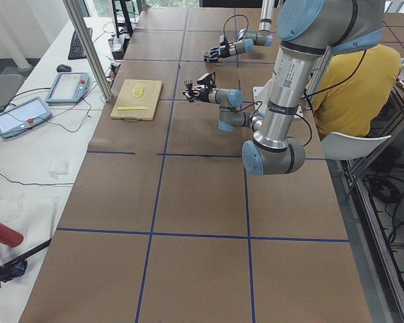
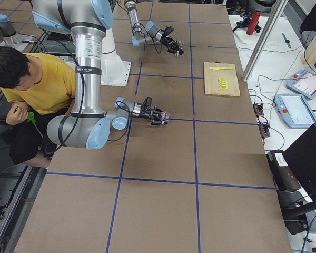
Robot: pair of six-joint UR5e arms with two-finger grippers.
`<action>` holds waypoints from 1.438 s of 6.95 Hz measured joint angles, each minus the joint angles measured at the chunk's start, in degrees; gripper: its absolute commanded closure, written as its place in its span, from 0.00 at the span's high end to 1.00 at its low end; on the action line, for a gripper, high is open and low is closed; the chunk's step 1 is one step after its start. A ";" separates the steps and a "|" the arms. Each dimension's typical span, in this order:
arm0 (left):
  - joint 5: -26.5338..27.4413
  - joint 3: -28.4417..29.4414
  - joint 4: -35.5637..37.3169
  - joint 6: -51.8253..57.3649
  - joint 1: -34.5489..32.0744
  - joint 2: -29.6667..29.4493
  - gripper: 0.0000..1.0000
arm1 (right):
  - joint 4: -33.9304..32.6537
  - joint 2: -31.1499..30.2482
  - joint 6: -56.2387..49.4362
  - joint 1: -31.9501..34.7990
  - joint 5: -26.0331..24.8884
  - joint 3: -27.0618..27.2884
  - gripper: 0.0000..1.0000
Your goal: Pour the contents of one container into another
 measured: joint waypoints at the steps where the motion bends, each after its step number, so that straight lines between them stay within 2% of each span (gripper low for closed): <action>1: 0.00 -0.08 0.00 -0.02 0.00 -0.03 0.00 | 3.68 0.49 -3.56 0.21 -0.08 0.09 0.06; 2: 0.00 -0.13 0.00 -0.05 0.00 -0.05 0.00 | 6.33 1.48 -6.35 0.46 -0.24 0.15 0.00; 7: 0.00 0.49 0.00 -0.06 0.24 -0.30 0.00 | 7.69 11.11 -13.28 0.56 -5.24 0.93 0.00; 10: -0.12 3.64 0.00 -0.03 0.49 -3.34 0.00 | 7.40 13.43 -22.03 -0.65 -5.57 4.85 0.00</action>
